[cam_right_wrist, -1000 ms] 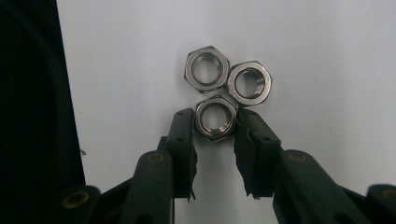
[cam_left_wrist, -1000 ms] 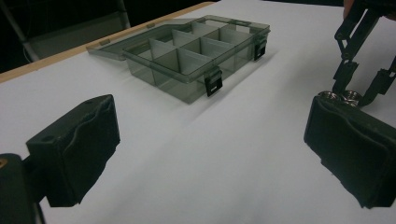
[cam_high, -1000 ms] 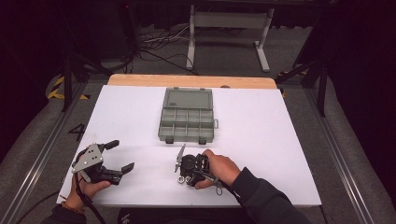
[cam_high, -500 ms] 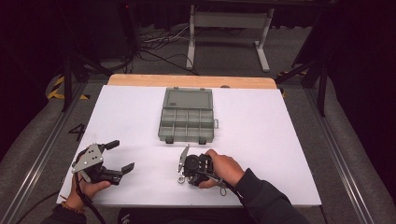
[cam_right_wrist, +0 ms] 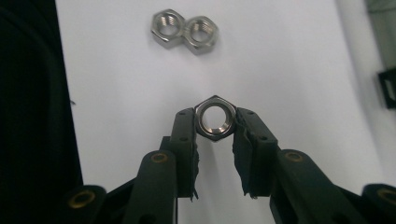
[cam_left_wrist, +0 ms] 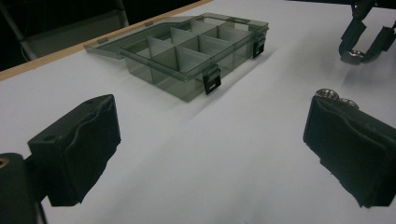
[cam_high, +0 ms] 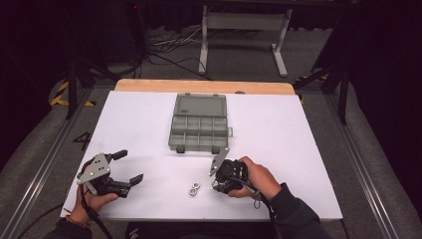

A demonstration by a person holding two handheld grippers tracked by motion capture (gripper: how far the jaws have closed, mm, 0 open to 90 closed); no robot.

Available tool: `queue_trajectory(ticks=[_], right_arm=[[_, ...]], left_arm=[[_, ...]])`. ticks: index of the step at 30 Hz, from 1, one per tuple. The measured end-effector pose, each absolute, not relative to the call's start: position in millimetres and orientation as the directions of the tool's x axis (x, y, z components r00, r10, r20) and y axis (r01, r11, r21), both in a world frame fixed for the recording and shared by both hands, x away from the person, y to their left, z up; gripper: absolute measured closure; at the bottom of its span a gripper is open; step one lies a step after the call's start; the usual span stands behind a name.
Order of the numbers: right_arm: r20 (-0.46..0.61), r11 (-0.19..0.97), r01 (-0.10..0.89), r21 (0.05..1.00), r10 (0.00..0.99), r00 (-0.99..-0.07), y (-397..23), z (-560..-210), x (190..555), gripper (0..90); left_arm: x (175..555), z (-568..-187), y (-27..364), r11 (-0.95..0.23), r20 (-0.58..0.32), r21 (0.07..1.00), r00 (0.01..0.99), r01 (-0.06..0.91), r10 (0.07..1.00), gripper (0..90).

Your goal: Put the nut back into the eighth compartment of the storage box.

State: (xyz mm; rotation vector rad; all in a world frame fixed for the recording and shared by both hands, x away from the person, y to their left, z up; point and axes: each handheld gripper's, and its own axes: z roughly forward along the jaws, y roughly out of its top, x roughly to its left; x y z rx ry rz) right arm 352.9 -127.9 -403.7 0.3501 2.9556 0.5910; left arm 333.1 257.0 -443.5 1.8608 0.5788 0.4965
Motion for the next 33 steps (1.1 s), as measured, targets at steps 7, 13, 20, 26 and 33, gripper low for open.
queue_trajectory(ticks=[7, 13, 20, 26, 33], right_arm=[[-0.071, 0.866, 0.258, 0.429, 0.317, -0.946, -164, -395, 361, 70.7], [-0.08, 0.846, 0.288, 0.449, 0.36, -0.93, -179, -389, 369, 70.7], [-0.111, 0.84, 0.294, 0.456, 0.381, -0.918, -180, -376, 381, 70.7], [-0.146, 0.84, 0.286, 0.461, 0.39, -0.909, -173, -357, 396, 70.7], [-0.16, 0.85, 0.285, 0.442, 0.388, -0.908, -157, -347, 417, 70.7]], left_arm=[[334, -444, 256, -0.308, 0.061, 0.937, 0.796, 0.162, 0.603, 4.6], [333, -444, 257, -0.309, 0.058, 0.936, 0.793, 0.167, 0.606, 4.7], [334, -444, 257, -0.31, 0.059, 0.936, 0.793, 0.166, 0.606, 4.7], [334, -444, 256, -0.305, 0.057, 0.938, 0.792, 0.167, 0.608, 4.7], [334, -444, 256, -0.308, 0.057, 0.936, 0.794, 0.168, 0.605, 4.6]])
